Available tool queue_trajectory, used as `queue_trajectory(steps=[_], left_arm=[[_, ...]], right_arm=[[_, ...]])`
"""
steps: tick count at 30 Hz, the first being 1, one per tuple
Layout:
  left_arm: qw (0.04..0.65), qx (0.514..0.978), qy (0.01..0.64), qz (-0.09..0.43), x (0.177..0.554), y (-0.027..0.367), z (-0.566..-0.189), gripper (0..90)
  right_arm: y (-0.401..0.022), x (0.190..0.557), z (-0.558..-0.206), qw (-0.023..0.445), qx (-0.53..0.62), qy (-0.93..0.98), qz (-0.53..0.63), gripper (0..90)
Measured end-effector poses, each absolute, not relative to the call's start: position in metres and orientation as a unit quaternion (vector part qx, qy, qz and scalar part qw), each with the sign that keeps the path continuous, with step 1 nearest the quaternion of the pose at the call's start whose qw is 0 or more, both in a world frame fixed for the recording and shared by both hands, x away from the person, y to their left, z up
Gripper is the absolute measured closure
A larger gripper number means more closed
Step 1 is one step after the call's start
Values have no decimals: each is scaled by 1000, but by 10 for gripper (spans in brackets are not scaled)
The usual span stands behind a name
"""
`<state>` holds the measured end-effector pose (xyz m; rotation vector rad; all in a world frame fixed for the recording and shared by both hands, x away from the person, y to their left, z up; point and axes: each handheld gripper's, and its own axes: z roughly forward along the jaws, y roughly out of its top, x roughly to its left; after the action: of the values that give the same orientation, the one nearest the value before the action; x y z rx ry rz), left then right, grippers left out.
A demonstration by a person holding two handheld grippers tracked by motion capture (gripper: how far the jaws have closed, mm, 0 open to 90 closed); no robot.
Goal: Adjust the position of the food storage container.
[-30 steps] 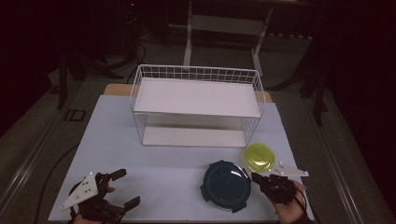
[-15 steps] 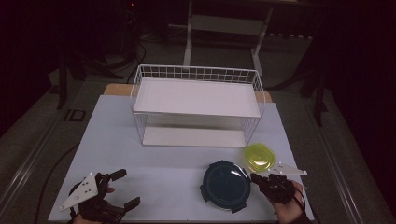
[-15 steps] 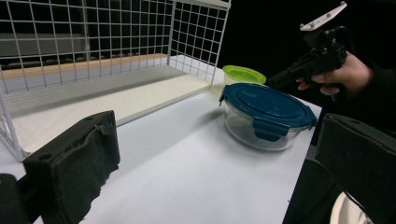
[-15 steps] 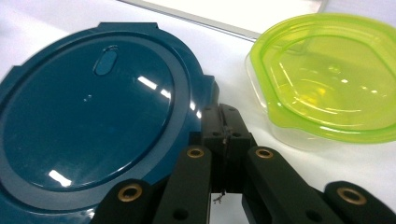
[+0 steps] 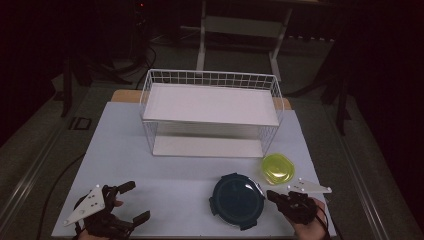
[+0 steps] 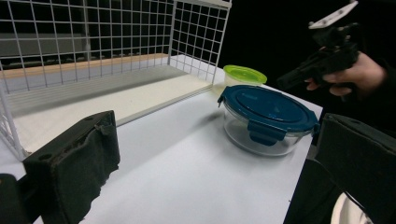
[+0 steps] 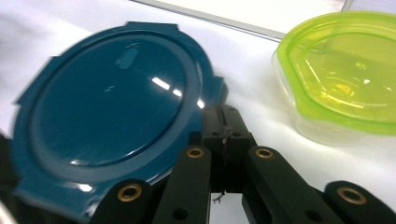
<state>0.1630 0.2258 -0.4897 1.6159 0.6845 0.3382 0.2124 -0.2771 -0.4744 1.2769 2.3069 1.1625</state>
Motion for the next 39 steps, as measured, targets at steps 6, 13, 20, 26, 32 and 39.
queue_trajectory(steps=[6, 13, 20, 26, 32, 39], left_arm=[[624, 707, 297, 149, 162, 225, -490, 0], [625, 707, 298, 146, 164, 224, -490, 0], [624, 708, 297, 147, 164, 224, -490, 0], [625, 708, 296, 146, 164, 224, -490, 0], [625, 707, 297, 146, 164, 224, -490, 0], [626, 707, 296, 147, 164, 225, -490, 0]], right_arm=[[-275, 201, -480, 107, 423, 805, 402, 900], [-273, 202, -483, 103, 423, 807, 399, 900], [-260, 207, -483, 97, 417, 810, 401, 900], [-241, 214, -483, 82, 400, 819, 404, 900], [-223, 221, -484, 63, 386, 824, 411, 900], [-219, 228, -481, 75, 383, 823, 413, 900]])
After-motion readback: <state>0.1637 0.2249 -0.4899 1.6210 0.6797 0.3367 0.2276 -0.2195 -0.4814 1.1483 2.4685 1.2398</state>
